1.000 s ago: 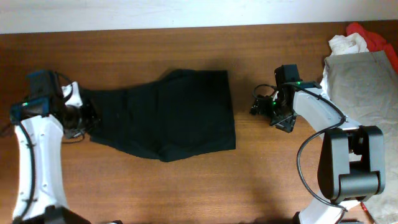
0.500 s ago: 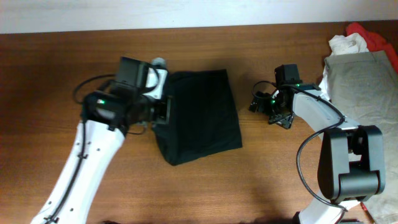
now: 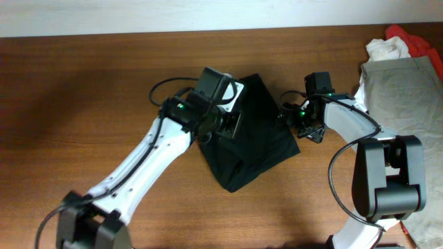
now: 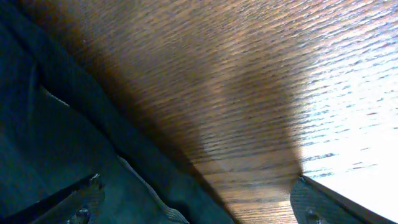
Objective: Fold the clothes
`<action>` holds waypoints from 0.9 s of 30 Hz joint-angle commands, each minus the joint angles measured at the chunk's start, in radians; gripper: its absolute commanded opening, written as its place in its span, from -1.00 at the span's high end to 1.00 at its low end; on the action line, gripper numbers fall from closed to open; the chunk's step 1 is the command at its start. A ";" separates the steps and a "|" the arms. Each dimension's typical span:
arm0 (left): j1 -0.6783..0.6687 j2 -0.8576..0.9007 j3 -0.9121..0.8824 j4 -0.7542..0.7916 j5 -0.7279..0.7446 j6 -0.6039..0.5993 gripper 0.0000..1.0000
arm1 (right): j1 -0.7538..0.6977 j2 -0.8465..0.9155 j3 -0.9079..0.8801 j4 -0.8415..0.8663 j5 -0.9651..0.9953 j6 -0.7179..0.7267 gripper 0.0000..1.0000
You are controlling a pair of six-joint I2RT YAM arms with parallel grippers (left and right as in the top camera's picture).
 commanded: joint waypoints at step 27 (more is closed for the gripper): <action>0.097 0.220 0.037 0.101 0.179 0.012 0.27 | -0.331 -0.149 0.311 -0.476 -0.122 -0.245 -0.97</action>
